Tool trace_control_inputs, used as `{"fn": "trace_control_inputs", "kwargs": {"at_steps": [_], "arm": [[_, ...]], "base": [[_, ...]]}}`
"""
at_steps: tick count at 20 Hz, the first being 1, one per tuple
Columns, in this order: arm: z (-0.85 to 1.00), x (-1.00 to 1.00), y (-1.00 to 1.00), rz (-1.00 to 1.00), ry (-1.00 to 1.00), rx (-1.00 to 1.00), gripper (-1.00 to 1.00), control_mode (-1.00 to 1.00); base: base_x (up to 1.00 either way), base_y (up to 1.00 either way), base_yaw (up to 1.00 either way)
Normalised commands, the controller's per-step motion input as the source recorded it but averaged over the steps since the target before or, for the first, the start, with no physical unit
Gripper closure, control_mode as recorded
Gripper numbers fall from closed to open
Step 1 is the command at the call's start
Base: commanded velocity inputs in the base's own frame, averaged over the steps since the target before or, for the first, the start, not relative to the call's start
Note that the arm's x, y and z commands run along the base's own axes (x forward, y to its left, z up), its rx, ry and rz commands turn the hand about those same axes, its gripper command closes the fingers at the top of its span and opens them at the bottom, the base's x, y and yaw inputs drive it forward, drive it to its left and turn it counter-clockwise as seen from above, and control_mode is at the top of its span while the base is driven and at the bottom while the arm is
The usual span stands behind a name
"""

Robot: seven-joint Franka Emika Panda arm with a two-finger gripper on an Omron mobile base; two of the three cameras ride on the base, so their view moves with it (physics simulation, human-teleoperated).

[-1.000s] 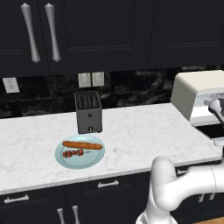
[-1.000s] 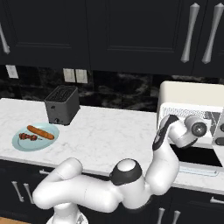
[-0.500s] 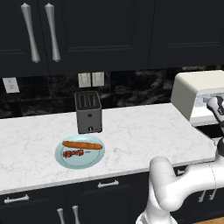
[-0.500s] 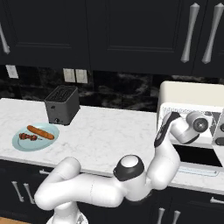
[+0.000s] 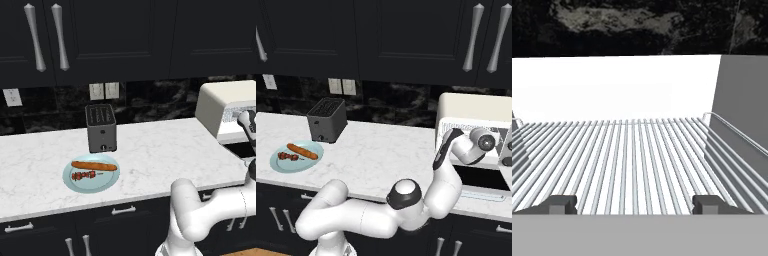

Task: Pick up the kebab skewer and baguette bread, and place them inside the toaster oven. Close the toaster oven door and start by setting the timer.

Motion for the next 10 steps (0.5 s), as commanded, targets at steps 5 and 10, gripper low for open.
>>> {"fn": "trace_control_inputs", "kwargs": {"at_steps": [5,10], "arm": [[-0.34,-0.28,0.00,0.00,0.00,0.00,-1.00,-1.00],[-0.39,-0.53,0.00,0.00,0.00,0.00,-1.00,-1.00]], "base": [[0.00,0.00,0.00],[0.00,0.00,0.00]]}}
